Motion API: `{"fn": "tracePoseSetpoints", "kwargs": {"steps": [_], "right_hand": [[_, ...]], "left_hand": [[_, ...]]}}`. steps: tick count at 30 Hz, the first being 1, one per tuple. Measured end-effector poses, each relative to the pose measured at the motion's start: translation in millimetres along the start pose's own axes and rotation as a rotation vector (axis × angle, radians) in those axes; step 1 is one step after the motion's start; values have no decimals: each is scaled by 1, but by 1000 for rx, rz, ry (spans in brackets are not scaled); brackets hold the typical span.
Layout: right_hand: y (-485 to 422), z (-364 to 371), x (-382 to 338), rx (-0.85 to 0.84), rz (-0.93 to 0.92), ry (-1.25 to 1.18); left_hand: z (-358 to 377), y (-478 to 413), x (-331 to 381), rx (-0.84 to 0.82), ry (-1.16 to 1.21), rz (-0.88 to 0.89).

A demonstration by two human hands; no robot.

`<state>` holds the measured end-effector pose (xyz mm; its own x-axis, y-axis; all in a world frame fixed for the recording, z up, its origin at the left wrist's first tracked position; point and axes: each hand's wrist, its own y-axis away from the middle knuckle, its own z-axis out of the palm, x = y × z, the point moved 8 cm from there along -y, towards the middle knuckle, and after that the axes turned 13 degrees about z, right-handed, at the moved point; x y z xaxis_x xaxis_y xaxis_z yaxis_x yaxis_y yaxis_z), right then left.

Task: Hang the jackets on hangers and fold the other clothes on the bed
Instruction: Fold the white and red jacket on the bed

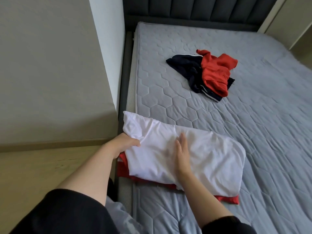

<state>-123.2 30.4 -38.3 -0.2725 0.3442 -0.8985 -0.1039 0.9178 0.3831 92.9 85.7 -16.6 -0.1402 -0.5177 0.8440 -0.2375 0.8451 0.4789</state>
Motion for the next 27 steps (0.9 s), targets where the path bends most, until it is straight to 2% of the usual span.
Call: {"fn": "tracePoseSetpoints", "kwargs": {"steps": [2,5,6,8,9,10,11,12,14,15,16,19,23,25,27], "right_hand": [[-1,-2,2,-12,56,-28],[1,-8,7,-114,168,-80],[4,-17,4,-134,186,-30],[2,-42,2,-151,184,-63],[1,-64,3,-115,170,-87],[1,-87,5,-58,224,-122],[5,-109,6,31,343,-213],[7,-126,6,107,371,-240],[9,-142,-3,16,360,-390],[12,-150,-5,-36,370,-487],[8,-159,5,-73,431,-529],[11,-171,12,-161,427,-638],[11,-148,-6,-111,327,-321],[14,-136,-12,-34,239,-28],[17,-132,-17,104,167,255]], "left_hand": [[8,3,16,3,-2,46],[43,12,47,-38,81,158],[63,16,57,-126,176,198],[110,33,77,-429,436,238],[129,42,81,-566,535,222],[143,46,80,-628,556,202],[152,45,75,-627,490,202],[158,42,69,-574,337,243],[164,33,63,-424,-67,414],[170,31,61,-404,-220,485],[177,31,58,-405,-319,529],[192,33,52,-404,-433,588],[194,27,41,-366,-486,590],[191,23,36,-417,-332,536],[183,23,40,-374,-101,496]]}}
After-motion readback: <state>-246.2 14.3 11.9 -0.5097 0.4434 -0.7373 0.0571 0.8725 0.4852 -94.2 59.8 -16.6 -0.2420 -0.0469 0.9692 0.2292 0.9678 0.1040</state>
